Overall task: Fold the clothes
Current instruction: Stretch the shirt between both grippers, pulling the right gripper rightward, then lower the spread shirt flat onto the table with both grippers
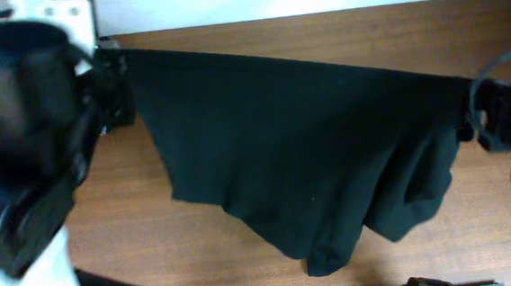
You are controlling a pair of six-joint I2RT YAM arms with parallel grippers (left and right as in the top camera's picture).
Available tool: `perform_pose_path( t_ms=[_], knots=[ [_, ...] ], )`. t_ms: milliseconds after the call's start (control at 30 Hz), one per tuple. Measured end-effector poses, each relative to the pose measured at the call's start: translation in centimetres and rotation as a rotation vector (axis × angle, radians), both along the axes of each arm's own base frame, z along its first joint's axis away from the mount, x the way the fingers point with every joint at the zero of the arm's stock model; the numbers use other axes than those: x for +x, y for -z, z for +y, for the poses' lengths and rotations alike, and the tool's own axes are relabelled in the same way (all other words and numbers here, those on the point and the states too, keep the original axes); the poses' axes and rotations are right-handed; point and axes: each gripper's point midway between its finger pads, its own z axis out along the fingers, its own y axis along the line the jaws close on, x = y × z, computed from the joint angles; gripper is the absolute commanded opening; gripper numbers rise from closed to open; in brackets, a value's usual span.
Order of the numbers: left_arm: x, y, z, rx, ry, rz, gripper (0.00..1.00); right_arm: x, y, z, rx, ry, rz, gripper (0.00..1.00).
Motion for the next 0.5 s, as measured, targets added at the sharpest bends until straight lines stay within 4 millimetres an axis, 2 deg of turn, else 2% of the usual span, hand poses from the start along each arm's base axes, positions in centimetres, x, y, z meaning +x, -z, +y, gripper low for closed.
perform_pose_path(
  t_ms=[100,333,500],
  knots=[
    [2.5,3.0,-0.3,0.011,-0.043,0.093,0.01,2.9,2.6,-0.7,0.02,-0.011,0.102,0.04],
    [8.8,11.0,-0.9,0.038,-0.133,0.293,0.01,7.4,7.5,-1.6,0.056,-0.04,0.271,0.04],
    [13.1,15.3,-1.5,0.042,-0.164,0.341,0.01,11.0,11.5,-2.3,0.085,-0.058,0.371,0.04]
  ],
)
